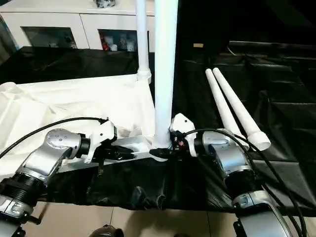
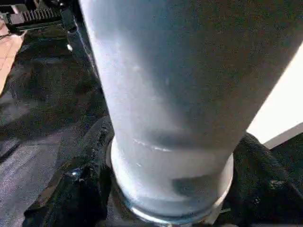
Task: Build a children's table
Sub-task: Rotate leg to tighten
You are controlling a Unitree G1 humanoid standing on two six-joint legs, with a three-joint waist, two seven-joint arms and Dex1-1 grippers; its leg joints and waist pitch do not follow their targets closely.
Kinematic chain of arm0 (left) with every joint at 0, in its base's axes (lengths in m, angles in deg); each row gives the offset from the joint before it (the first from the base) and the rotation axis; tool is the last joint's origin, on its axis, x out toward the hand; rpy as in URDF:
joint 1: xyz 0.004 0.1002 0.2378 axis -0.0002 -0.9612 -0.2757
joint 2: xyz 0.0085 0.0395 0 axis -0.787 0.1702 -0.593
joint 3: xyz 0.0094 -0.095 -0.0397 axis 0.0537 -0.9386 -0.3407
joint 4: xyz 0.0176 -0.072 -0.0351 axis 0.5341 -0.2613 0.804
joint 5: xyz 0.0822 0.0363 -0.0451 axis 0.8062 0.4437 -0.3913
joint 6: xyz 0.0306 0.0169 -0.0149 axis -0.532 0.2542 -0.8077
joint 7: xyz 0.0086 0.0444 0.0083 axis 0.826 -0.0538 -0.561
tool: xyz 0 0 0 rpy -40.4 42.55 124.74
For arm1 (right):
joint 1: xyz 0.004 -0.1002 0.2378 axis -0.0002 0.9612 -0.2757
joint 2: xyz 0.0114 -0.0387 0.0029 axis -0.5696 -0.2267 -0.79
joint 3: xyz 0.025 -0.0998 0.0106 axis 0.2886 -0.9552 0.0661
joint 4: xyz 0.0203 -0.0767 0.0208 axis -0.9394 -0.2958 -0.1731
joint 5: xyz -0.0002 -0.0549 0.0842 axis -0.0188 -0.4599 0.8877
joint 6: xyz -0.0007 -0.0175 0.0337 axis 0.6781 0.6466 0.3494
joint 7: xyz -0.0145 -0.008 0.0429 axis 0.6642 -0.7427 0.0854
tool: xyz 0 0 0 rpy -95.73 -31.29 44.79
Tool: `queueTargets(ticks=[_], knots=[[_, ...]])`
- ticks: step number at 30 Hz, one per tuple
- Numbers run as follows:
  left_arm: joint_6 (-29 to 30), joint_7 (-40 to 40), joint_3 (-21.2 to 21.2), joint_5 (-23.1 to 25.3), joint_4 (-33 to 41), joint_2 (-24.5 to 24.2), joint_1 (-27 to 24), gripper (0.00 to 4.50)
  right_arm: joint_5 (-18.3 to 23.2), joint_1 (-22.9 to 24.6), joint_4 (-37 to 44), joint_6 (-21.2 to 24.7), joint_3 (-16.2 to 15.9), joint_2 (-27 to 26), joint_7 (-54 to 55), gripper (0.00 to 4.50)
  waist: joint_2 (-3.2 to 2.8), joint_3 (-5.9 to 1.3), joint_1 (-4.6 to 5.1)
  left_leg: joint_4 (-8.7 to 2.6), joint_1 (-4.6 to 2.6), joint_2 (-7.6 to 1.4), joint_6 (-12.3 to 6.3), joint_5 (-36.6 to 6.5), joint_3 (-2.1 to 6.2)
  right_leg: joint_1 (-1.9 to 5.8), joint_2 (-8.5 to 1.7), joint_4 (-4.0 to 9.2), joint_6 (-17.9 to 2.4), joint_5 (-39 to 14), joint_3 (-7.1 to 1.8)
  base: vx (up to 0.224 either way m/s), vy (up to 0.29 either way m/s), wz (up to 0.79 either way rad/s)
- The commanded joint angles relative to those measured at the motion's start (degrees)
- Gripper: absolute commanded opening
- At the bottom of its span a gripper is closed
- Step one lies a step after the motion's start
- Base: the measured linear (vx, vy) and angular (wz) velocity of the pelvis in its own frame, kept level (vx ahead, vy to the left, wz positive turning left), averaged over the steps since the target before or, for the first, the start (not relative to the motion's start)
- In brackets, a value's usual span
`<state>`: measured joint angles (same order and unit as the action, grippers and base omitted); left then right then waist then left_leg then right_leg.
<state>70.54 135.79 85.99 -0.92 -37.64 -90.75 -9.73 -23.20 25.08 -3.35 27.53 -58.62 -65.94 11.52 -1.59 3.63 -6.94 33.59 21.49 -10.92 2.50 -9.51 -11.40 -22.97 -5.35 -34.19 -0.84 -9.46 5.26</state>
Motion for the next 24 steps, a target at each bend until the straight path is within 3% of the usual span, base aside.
queueTargets(ticks=[1, 3, 4, 5, 7, 8, 10, 13, 14, 17, 21, 24], knots=[[-0.18, -6.37, -0.86, -0.2, 0.53, 3.55, 1.97, 0.0, 0.35, 1.43, 1.43, 1.49, -2.57, -3.65, 1.28, 2.79, 0.24, -4.34, -0.05, -3.94, -1.25, -2.81, -1.53, -15.13, 1.3, 2.44, -3.76, 3.81, -12.76, -14.71, -3.08, 0.0, 0.0, 0.0], [0.16, -9.85, -1.29, 0.79, -0.81, 4.94, 2.77, 0.0, -0.4, 1.22, -0.05, 1.91, -1.46, -5.44, 6.41, 2.78, 0.33, -4.22, 0.09, -4.06, -1.06, -2.77, -1.11, -15.64, 1.41, 2.49, -3.84, 3.98, -12.32, -16.32, -3.06, 0.0, 0.0, 0.0], [0.98, -14.47, -1.85, 1.9, -2.47, 7.06, 3.82, 0.0, -1.96, 0.5, -3.15, 2.17, 0.33, -8.41, 15.68, 2.77, 0.31, -4.07, 0.36, -4.15, -1.29, -2.64, -0.43, -16.75, 1.47, 2.36, -3.89, 4.38, -11.64, -18.84, -2.99, 0.0, 0.0, 0.0], [1.17, -15.73, -1.97, 2.19, -2.88, 7.71, 4.1, 0.0, -2.45, 0.24, -4.07, 2.18, 0.79, -9.2, 18.27, 2.77, 0.25, -3.78, 0.81, -4.26, -1.42, -2.53, 0.64, -18.08, 1.54, 2.06, -3.95, 4.7, -10.97, -22.0, -3.0, 0.0, 0.0, 0.0], [1.47, -19.3, -1.78, 3.36, -3.96, 9.63, 4.85, 0.0, -3.41, -0.56, -6.64, 2.44, 2.05, -11.51, 25.42, 2.77, 0.48, -3.89, 0.96, -4.32, -1.52, -2.38, 1.24, -19.24, 1.83, 2.36, -4.2, 5.19, -9.1, -25.94, -2.76, 0.0, 0.0, 0.0], [1.3, -23.33, -1.0, 5.14, -5.27, 11.92, 5.71, 0.0, -4.32, -1.74, -9.65, 3.03, 3.56, -14.45, 34.34, 2.76, -0.13, -3.61, 1.32, -4.38, -1.94, -2.36, 1.71, -20.87, 1.85, 1.78, -4.07, 5.72, -8.3, -28.02, -2.75, 0.0, 0.0, 0.0], [1.6, -25.73, -0.33, 6.21, -6.11, 13.46, 6.24, 0.0, -4.19, -2.53, -11.27, 4.16, 4.93, -16.63, 39.55, 2.76, 0.09, -3.6, 1.86, -4.33, -2.13, -2.12, 2.18, -23.05, 2.14, 1.84, -4.1, 6.14, -6.78, -31.48, -2.37, 0.0, 0.0, 0.0], [2.29, -27.72, 0.05, 6.6, -6.74, 15.33, 6.64, 0.0, -4.17, -3.46, -12.5, 4.93, 6.22, -18.8, 44.37, 2.76, 0.05, -3.47, 2.19, -4.37, -2.19, -2.1, 1.66, -24.42, 2.18, 1.5, -4.01, 6.58, -5.72, -32.78, -2.35, 0.0, 0.0, 0.0], [3.06, -29.5, -0.12, 6.72, -6.99, 17.57, 7.01, 0.0, -4.11, -4.77, -14.42, 3.82, 8.0, -21.14, 48.81, 2.76, -0.02, -3.49, 2.29, -4.48, -2.11, -2.15, 1.79, -24.7, 2.29, 1.52, -4.0, 6.58, -5.56, -32.7, -2.29, 0.0, 0.0, 0.0], [2.32, -29.06, 0.57, 7.21, -6.8, 17.75, 6.99, 0.0, -3.07, -5.35, -15.11, 2.89, 9.11, -21.76, 48.59, 3.45, -0.08, -3.64, 2.23, -4.61, -2.11, -2.23, 1.68, -25.16, 2.29, 1.55, -3.97, 6.55, -5.73, -30.62, -2.34, 0.0, 0.0, 0.0], [-0.41, -25.46, 1.45, 7.09, -6.01, 16.27, 6.04, 0.0, -3.56, -5.33, -14.39, 1.32, 8.05, -20.55, 45.99, 3.82, 0.05, -3.75, 2.15, -4.71, -1.94, -2.28, 1.23, -24.53, 2.16, 1.6, -4.05, 6.28, -6.53, -28.06, -2.53, 0.0, 0.0, 0.0], [-0.86, -21.25, 1.67, 6.13, -4.0, 13.58, 4.43, 0.0, -4.19, -4.69, -12.99, 0.02, 6.81, -17.86, 41.2, 3.82, 0.08, -3.83, 2.02, -4.78, -1.66, -2.32, 0.83, -23.24, 2.06, 1.84, -4.12, 6.02, -7.01, -26.3, -2.72, 0.0, 0.0, 0.0]])
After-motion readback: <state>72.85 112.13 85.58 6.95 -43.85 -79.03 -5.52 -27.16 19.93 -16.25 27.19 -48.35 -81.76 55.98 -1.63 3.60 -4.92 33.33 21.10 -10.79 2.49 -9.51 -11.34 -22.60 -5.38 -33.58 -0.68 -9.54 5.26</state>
